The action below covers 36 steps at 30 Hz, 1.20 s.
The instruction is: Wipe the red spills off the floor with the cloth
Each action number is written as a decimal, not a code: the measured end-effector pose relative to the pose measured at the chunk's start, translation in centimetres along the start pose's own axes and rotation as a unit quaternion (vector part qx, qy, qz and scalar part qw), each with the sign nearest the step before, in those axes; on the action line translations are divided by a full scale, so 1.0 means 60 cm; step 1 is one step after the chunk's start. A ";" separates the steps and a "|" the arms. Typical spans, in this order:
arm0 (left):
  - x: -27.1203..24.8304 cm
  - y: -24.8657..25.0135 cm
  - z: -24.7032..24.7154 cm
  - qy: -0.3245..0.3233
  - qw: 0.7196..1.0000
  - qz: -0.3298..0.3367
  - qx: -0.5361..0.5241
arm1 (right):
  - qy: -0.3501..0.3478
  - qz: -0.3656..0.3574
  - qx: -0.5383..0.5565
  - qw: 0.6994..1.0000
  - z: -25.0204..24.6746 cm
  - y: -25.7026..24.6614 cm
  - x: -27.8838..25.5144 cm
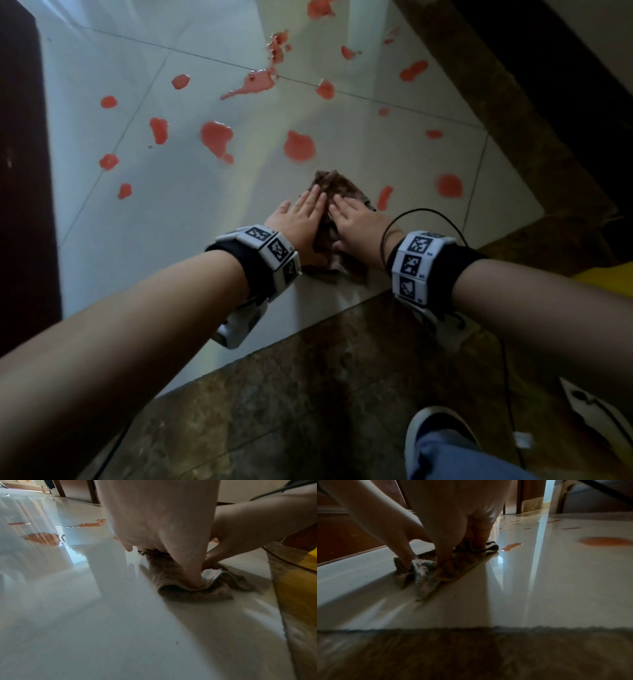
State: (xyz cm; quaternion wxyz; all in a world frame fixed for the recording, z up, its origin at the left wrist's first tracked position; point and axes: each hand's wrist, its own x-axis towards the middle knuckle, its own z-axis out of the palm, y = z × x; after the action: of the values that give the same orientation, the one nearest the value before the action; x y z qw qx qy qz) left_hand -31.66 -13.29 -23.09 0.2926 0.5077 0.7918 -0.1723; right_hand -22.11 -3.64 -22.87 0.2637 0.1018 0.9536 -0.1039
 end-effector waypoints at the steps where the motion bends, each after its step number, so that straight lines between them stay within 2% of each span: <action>1: 0.002 0.003 -0.002 0.003 1.000 -0.002 -0.010 | 0.004 0.006 0.012 1.000 -0.002 0.007 0.001; 14: 0.011 0.023 0.003 0.018 0.997 -0.024 -0.069 | 0.085 0.034 0.157 0.983 0.000 0.026 0.011; 18: 0.013 0.023 -0.003 0.022 0.999 -0.016 -0.044 | 0.068 0.021 0.117 0.991 0.004 0.034 0.006; 27: 0.026 0.034 -0.018 0.015 1.000 0.012 -0.008 | 0.028 0.053 -0.016 0.998 0.014 0.034 -0.004; 36: 0.058 0.059 -0.044 0.004 0.999 0.031 0.020 | 0.021 0.080 -0.044 0.996 0.003 0.065 -0.015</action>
State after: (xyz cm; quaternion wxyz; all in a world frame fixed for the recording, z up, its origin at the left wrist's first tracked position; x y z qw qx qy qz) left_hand -30.29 -7.85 -23.21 0.2847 0.5386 0.7731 -0.1767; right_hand -20.32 -0.09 -23.11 0.2552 0.1683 0.9514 -0.0377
